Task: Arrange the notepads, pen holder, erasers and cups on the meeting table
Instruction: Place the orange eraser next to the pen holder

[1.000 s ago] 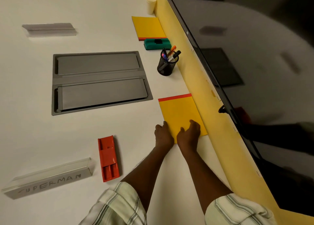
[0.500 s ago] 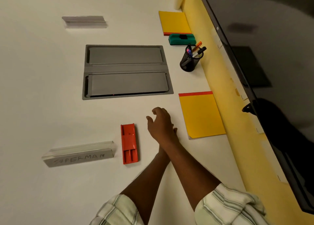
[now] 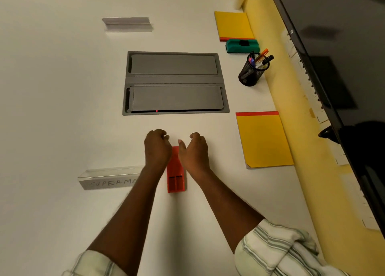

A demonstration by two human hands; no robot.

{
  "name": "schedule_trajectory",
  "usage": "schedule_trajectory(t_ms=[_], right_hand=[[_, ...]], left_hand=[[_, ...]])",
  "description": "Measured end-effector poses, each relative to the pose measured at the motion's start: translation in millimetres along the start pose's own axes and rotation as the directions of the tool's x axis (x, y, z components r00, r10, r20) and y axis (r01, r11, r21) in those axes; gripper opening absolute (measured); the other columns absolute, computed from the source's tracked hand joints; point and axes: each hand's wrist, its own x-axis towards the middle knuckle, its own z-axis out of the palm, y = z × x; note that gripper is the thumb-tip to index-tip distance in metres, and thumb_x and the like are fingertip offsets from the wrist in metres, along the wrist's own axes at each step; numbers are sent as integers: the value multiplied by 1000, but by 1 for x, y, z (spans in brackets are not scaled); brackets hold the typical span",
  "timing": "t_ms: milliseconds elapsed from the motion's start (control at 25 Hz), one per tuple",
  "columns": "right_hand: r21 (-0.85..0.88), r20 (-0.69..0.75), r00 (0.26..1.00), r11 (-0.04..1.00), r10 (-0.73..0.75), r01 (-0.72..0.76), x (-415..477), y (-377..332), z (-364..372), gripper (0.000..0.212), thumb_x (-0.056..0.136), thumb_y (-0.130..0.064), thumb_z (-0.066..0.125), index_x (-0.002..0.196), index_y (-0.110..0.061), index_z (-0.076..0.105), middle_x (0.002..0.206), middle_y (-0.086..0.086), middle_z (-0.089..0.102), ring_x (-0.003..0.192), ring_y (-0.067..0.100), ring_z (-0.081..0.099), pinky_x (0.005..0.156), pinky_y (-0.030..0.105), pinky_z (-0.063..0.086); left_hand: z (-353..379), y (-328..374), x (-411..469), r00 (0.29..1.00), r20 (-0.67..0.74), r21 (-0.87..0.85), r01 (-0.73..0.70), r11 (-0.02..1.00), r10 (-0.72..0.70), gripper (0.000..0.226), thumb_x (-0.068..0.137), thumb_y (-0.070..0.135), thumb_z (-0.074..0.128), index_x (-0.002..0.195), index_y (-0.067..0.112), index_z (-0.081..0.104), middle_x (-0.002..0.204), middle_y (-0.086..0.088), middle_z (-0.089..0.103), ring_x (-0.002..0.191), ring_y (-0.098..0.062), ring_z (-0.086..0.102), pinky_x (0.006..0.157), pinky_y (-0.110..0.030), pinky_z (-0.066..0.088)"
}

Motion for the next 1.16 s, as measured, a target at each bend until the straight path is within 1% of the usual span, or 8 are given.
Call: schedule_trajectory(t_ms=[200,360,480,560,720,840,1000,1160], right_hand=[[-203,157,982,976,108,-75,-15,4,24,67,87,-52,57,133,-8,34,132,14,42,121,31,44,96,42,46],[-302,159,982,952,97,-45,-19,11,34,75,82,-55,62,131,-7,34,131,14,41,119,30,45,91,40,45],[-251,177,980,967,90,-44,-16,11,35,71,81,-47,66,130,-7,35,128,12,46,116,29,50,89,38,47],[-205,191,978,978,89,-49,-8,10,28,69,79,-41,69,129,-6,37,126,11,49,114,29,53,90,38,48],[-194,96,991,978,91,-71,37,10,-14,60,72,-32,72,120,-5,47,120,14,52,110,35,54,87,38,47],[-311,14,999,950,40,-34,89,11,-57,65,72,-29,73,126,-7,44,125,15,49,114,35,51,88,38,46],[-504,-70,996,863,-57,14,157,20,-112,69,75,-22,75,132,-8,39,131,16,44,121,36,45,97,46,42],[-669,-71,993,743,-99,26,201,42,-141,69,77,-12,71,137,-8,35,136,16,40,126,35,41,102,52,37]], left_hand=[[-5,-15,16,994,104,132,27,991,-41,35,91,19,58,121,1,59,124,-19,60,117,-32,54,101,-38,39],[6,-23,15,985,166,173,13,985,-43,43,90,26,60,127,4,56,138,-18,49,129,-32,44,108,-40,34],[11,-24,19,983,174,198,27,980,-62,49,91,30,58,132,4,51,147,-16,40,138,-31,33,112,-41,28],[15,-18,24,983,177,186,22,982,-55,51,92,31,57,134,3,49,147,-17,40,138,-31,33,111,-41,28],[28,3,33,997,81,99,-10,995,2,46,95,29,52,131,0,50,135,-20,50,126,-36,45,104,-39,34],[51,27,31,993,114,134,-50,990,35,49,97,34,46,132,0,49,132,-22,51,122,-38,46,101,-41,35],[91,63,19,974,186,108,-154,982,132,55,98,42,39,135,3,45,140,-23,43,129,-37,38,107,-43,30],[120,78,17,951,227,112,-237,965,207,60,97,47,35,144,8,34,153,-16,29,142,-32,22,117,-40,20]])
